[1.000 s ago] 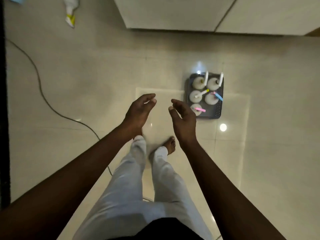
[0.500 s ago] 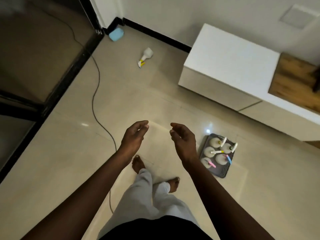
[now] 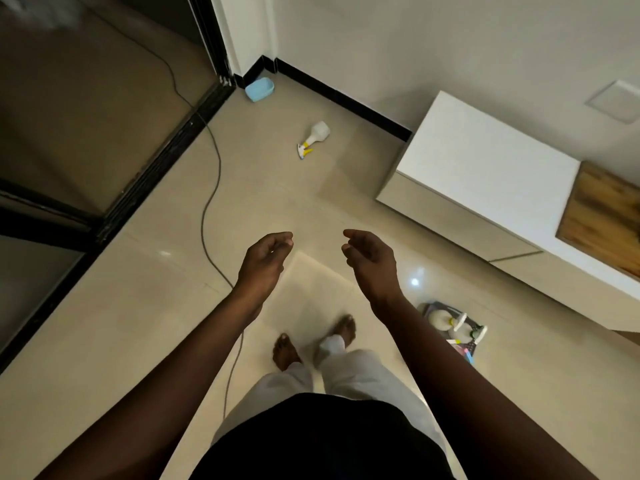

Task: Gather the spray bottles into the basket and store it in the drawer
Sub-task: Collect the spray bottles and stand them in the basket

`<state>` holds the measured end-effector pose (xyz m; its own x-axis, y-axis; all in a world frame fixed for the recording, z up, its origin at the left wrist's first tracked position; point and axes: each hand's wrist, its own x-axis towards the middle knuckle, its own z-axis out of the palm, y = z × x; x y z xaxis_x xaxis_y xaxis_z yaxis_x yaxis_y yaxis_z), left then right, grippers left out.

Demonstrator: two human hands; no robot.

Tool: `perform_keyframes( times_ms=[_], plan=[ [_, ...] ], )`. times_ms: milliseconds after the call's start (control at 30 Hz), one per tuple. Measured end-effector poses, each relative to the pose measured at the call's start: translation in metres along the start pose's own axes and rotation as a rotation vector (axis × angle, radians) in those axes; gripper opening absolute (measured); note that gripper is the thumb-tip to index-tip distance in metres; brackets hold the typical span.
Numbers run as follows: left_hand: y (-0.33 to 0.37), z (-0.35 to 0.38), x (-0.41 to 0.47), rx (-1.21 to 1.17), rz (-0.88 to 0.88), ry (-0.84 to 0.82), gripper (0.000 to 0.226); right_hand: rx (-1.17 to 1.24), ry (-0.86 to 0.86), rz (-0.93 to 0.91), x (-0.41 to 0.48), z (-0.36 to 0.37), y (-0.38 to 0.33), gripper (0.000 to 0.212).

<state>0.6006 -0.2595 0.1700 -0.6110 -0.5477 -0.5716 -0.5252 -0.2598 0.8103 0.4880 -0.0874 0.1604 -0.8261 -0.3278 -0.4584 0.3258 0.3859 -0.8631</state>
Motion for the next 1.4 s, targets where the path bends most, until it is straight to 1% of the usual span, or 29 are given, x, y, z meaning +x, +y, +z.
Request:
perform_keyframes(
  times_ms=[200,400,633,767,900,967,1167,1300,1400],
  plan=[
    [0.055,0.02,0.07,-0.011,0.03,0.022,0.027,-0.042,-0.047,-0.034,0.092,0.004,-0.04,0.028],
    [0.118,0.034,0.142,-0.03,0.016,0.068,0.028,-0.084,-0.135,-0.05,0.184,0.003,-0.091,0.028],
    [0.171,0.039,0.224,-0.127,-0.006,0.134,0.029,-0.158,-0.204,-0.083,0.294,0.018,-0.15,0.026],
    [0.193,0.036,0.282,-0.164,-0.043,0.173,0.024,-0.228,-0.247,-0.088,0.359,0.038,-0.176,0.028],
    [0.217,0.024,0.346,-0.174,-0.064,0.164,0.018,-0.34,-0.275,-0.129,0.424,0.063,-0.2,0.03],
    [0.229,0.015,0.379,-0.192,-0.091,0.163,0.016,-0.389,-0.291,-0.118,0.455,0.076,-0.211,0.031],
    [0.247,-0.003,0.45,-0.217,-0.174,0.166,0.015,-0.568,-0.386,-0.092,0.525,0.109,-0.229,0.032],
    [0.24,-0.005,0.488,-0.269,-0.24,0.21,0.023,-0.718,-0.506,-0.102,0.574,0.124,-0.23,0.032],
    [0.226,0.003,0.513,-0.244,-0.29,0.247,0.03,-0.83,-0.593,-0.126,0.617,0.131,-0.224,0.035]
  ],
)
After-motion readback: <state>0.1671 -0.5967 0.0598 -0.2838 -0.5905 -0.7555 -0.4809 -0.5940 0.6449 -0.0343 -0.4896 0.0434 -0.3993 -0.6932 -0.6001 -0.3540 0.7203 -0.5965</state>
